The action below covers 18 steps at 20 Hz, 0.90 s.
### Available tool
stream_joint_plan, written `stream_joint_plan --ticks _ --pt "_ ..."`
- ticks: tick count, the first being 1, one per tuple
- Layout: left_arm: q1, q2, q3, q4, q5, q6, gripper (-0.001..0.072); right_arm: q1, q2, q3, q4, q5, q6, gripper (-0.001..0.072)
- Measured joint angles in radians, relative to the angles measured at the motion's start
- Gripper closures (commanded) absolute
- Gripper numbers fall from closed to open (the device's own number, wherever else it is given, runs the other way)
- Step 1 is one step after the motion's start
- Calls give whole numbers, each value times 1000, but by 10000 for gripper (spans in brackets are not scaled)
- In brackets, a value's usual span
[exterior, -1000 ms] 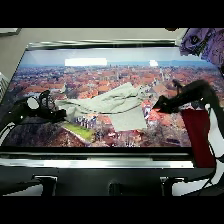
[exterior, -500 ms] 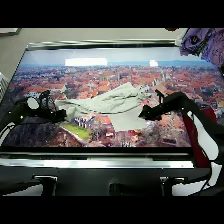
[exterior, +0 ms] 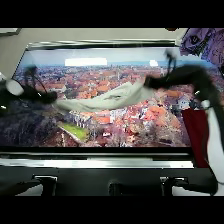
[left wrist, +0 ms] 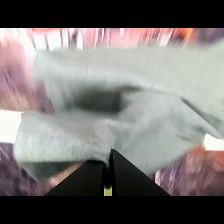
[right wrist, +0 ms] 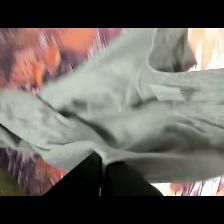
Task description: Fold the clothes and pants, and hang the long-sleeved shirts on hangers.
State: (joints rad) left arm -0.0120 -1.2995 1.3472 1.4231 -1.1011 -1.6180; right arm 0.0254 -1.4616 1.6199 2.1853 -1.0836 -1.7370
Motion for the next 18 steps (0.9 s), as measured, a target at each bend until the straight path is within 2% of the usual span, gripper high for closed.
stream_joint_plan --ticks 3,6,12,15,18 --pt "0 73 256 82 -49 14 688 1 103 299 -154 -21 117 679" --pt "0 174 445 137 -81 14 689 1 265 454 -306 -36 240 679" --pt "0 414 565 176 -177 -16 688 2 546 521 -488 -80 401 679" --pt "0 467 565 183 -217 -36 689 2 567 517 -533 -98 451 679" --pt "0 459 500 185 -234 -43 688 2 492 476 -550 -103 486 678"
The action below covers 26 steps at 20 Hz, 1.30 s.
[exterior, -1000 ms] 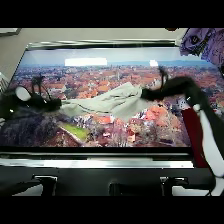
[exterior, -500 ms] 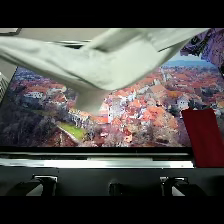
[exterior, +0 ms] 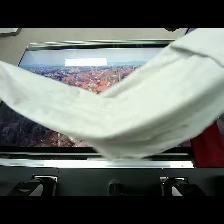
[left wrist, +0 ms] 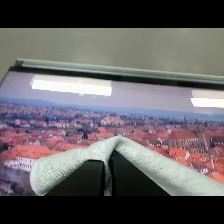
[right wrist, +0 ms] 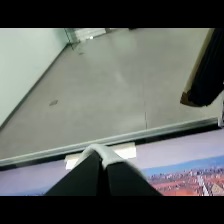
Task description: Fold the clothes and pants, and hang the long-sleeved shirts on hangers.
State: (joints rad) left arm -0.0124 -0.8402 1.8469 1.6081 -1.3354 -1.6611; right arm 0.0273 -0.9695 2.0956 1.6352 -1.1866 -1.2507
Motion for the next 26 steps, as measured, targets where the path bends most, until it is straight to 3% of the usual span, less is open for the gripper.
stream_joint_plan --ticks 5,13,14,15,16,17,22,24,26 --pt "-1 -121 -277 -35 35 -6 688 0 -312 -83 7 1 22 678" --pt "-1 -452 -666 -95 299 -11 688 11 -905 -106 253 27 16 677" --pt "-1 -489 -680 -100 317 -11 688 16 -943 -106 275 27 8 670" --pt "-1 -517 -690 -102 328 -11 687 22 -973 -106 294 23 -7 619" --pt "-1 -540 -697 -103 334 -11 688 26 -990 -106 310 15 -26 562" --pt "-1 -553 -701 -104 341 -11 688 27 -997 -106 322 6 -52 557" --pt "13 -569 -683 -108 315 -7 688 -24 -902 -114 317 -151 -249 398" --pt "23 -566 -668 -109 289 -6 687 -78 -811 -164 318 -224 -321 387" --pt "29 -564 -660 -108 259 -7 687 -132 -705 -278 338 -257 -358 269"
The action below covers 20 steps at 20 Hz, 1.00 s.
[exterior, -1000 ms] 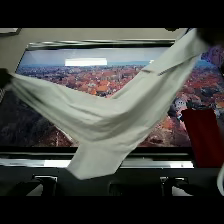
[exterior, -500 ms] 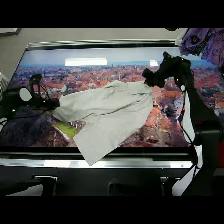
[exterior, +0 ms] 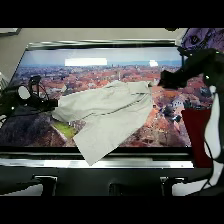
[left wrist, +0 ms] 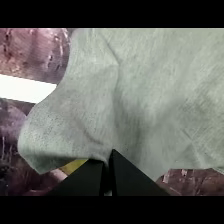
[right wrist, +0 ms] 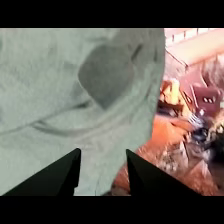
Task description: Fold the clothes and pants, and hang the long-sleeved shirts on hangers.
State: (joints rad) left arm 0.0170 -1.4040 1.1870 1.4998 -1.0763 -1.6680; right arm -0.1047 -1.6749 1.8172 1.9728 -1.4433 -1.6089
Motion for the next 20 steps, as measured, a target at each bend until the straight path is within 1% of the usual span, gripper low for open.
stream_joint_plan --ticks 2,4,7,8,10,12,15,20 --pt "3 2 5 0 -32 0 687 -36 126 -187 51 -7 -23 258" --pt "5 2 7 0 -64 0 687 -41 261 -423 128 40 -26 258" --pt "6 3 8 -1 -97 0 687 24 441 -787 249 200 0 252" --pt "6 3 9 -1 -105 0 687 63 483 -892 280 259 19 231" --pt "6 3 9 -1 -119 0 687 158 534 -1047 329 364 57 232" --pt "6 3 9 -1 -125 0 687 267 558 -1141 364 463 92 232" --pt "6 3 9 -1 -131 -1 687 420 552 -1205 391 595 159 232" --pt "6 3 9 -1 -138 -1 687 591 480 -1236 414 731 241 244"
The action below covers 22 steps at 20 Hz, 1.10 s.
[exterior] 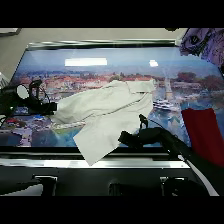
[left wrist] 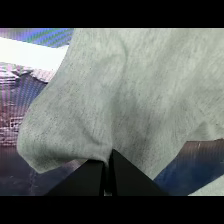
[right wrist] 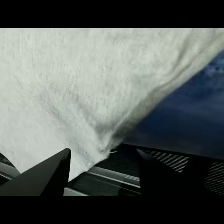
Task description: Fold the clothes and pants, and hang the long-sleeved shirts on hangers.
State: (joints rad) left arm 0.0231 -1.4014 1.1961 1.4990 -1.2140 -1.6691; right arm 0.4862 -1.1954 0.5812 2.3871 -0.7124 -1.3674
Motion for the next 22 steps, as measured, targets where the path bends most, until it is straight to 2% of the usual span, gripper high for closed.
stream_joint_plan --ticks 1,2,3,5,7,8,12,14,22 --pt "0 0 0 0 0 0 687 15 -13 -2 6 18 9 270" --pt "0 0 0 0 -1 -1 687 27 -25 -2 18 42 12 341" --pt "0 0 0 0 -3 -3 687 35 -36 -3 26 61 19 348" --pt "0 0 0 0 -3 -3 687 45 -55 -4 34 106 28 433" --pt "0 0 0 0 -2 -2 687 50 -71 -2 34 145 39 651" --pt "0 0 0 0 -3 -2 687 51 -77 2 32 158 42 679" --pt "0 6 20 1 -7 2 687 25 -68 73 3 150 6 680" --pt "0 19 75 20 -9 2 688 -37 -38 161 -32 100 -12 680" --pt "0 188 532 119 -30 4 688 -420 198 827 -138 -167 -98 680"
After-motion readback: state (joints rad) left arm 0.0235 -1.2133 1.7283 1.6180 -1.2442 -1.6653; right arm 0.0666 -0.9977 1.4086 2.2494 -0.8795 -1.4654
